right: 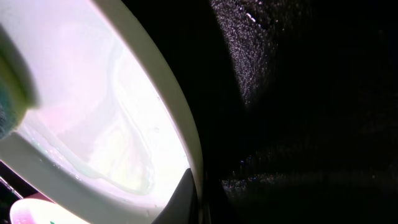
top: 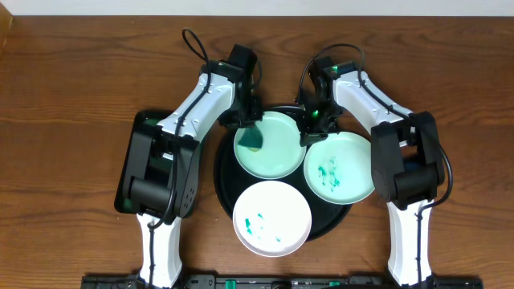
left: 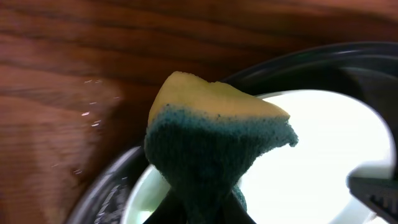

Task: Clean dirty plates on tray and stack at the side
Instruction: 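Scrub the top plate with the sponge while the right gripper holds it, then rub the sponge around the top plate's surface with the left gripper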

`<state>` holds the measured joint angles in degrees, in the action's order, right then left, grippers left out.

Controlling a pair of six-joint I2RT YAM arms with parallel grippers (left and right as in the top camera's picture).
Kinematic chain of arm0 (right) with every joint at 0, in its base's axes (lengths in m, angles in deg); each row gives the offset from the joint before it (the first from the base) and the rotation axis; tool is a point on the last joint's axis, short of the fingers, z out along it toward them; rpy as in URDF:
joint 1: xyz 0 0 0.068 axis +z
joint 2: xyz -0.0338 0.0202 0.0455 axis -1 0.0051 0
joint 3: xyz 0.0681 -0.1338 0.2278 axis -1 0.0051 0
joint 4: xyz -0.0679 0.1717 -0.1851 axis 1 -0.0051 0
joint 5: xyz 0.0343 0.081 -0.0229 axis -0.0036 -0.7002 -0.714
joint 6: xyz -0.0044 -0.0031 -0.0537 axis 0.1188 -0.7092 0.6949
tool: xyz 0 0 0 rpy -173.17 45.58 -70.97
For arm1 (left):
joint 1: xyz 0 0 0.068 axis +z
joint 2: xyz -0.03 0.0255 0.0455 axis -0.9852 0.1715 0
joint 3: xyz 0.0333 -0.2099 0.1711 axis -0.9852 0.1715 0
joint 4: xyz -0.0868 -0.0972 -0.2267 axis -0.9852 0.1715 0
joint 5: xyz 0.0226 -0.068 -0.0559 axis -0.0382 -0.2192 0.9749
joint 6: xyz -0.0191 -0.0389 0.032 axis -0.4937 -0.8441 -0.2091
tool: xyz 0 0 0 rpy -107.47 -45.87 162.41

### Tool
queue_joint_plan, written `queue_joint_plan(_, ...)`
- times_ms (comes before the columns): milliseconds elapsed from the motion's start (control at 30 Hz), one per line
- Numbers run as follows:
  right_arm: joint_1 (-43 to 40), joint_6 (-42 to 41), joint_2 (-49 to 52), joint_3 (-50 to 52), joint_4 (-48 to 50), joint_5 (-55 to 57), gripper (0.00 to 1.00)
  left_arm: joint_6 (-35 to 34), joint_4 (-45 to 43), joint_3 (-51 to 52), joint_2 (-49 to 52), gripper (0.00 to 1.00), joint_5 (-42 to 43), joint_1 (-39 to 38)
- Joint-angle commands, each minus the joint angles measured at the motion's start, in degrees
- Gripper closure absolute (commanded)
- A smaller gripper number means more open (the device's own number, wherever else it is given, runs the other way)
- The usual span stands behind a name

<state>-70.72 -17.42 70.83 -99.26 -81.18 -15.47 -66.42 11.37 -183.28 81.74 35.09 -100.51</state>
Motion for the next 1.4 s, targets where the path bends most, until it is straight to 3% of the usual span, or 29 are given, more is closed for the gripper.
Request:
queue_joint_plan(0,-0.7,-0.1,2.2,0.7,-0.7,3.9,0.99,1.2,-0.9,-1.7,1.1,0.92,5.0,-1.4)
queue_joint_plan(400,-0.7,-0.3,2.2,0.7,-1.6,3.9,0.99,2.8,-1.0,-1.7,6.0,0.92,15.3,-6.5)
queue_joint_plan(600,-0.7,-0.3,2.2,0.7,-1.6,3.9,0.99,5.7,3.9,-1.7,6.7,0.92,19.1,-7.3)
queue_joint_plan(800,-0.7,-0.3,2.2,0.7,-1.7,3.9,0.99,5.7,13.2,-1.7,6.7,0.92,7.9,-6.3)
queue_joint_plan(933,-0.7,-0.3,2.2,0.7,-1.7,3.9,0.99,3.5,14.6,-1.7,6.7,0.92,0.6,-4.2)
queue_joint_plan(1367,-0.6,-0.3,2.2,0.7,-2.5,4.5,0.99,1.4,9.6,-1.7,6.7,0.92,0.4,6.2)
